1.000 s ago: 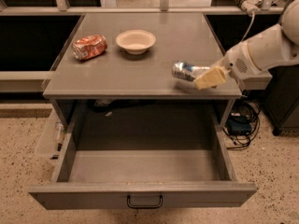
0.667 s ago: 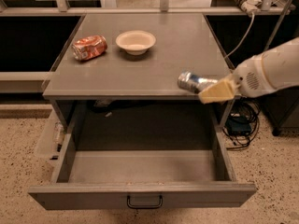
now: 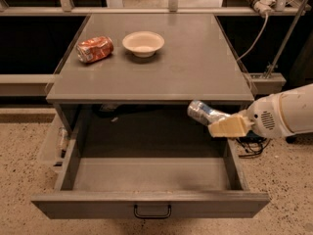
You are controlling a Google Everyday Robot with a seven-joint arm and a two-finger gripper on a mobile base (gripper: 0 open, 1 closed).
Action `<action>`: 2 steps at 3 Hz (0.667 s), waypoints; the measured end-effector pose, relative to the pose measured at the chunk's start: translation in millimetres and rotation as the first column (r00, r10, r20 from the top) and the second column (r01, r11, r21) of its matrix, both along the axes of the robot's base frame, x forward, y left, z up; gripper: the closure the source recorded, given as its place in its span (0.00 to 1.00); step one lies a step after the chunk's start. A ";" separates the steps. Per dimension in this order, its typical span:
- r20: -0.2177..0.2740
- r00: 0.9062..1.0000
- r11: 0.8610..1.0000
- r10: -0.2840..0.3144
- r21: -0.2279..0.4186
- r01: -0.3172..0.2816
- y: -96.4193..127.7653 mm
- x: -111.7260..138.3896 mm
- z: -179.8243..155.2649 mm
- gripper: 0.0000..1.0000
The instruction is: Place redbull can into top drawer
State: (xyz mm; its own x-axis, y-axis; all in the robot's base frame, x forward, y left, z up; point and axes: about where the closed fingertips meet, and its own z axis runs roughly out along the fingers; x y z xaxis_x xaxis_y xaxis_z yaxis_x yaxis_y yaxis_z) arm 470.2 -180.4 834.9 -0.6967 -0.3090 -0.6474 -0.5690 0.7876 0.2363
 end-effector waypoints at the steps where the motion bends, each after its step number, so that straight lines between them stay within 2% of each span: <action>1: 0.000 1.000 1.000 0.000 0.000 0.000 0.0 0.0 0.0 1.00; 2: -0.023 1.000 0.997 0.012 0.079 -0.010 15.9 -1.9 -27.1 1.00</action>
Offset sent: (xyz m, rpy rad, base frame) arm -0.0044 0.0420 -0.0812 0.2397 0.0744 0.0250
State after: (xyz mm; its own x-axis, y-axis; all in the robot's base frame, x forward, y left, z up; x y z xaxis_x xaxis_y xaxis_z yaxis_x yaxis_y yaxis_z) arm 468.4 -164.6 807.9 -0.7089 -0.2652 -0.6536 -0.5708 0.7600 0.3108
